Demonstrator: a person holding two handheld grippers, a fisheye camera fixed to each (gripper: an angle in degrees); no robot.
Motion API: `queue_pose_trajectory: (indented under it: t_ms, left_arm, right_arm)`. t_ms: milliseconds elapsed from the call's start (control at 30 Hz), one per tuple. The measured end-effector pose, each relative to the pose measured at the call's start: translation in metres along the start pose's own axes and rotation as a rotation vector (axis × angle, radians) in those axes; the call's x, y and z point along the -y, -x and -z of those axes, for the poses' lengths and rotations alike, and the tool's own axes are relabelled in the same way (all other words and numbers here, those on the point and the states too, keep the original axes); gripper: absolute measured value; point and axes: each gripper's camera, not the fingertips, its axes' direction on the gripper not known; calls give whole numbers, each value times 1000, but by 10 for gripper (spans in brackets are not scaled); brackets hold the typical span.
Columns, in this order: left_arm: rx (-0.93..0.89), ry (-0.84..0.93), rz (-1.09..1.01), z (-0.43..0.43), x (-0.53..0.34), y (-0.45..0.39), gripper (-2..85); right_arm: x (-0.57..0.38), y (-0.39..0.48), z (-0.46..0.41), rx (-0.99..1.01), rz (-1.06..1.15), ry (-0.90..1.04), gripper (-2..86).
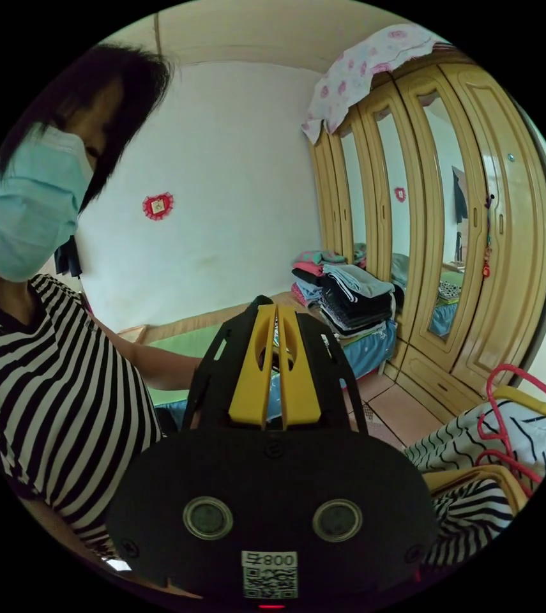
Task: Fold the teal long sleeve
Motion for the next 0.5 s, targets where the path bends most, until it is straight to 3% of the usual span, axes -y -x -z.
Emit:
queue_pose_trajectory:
  t_ms: [200, 333, 500]
  left_arm:
    - [64, -139, 98, 70, 34, -4, 4]
    - [105, -214, 53, 112, 65, -35, 4]
    - [251, -317, 98, 181, 100, -68, 4]
  right_arm:
    - [36, -15, -30, -14, -55, 5, 2]
    - [60, -32, -61, 49, -109, 29, 6]
    - [90, -37, -102, 7, -99, 93, 11]
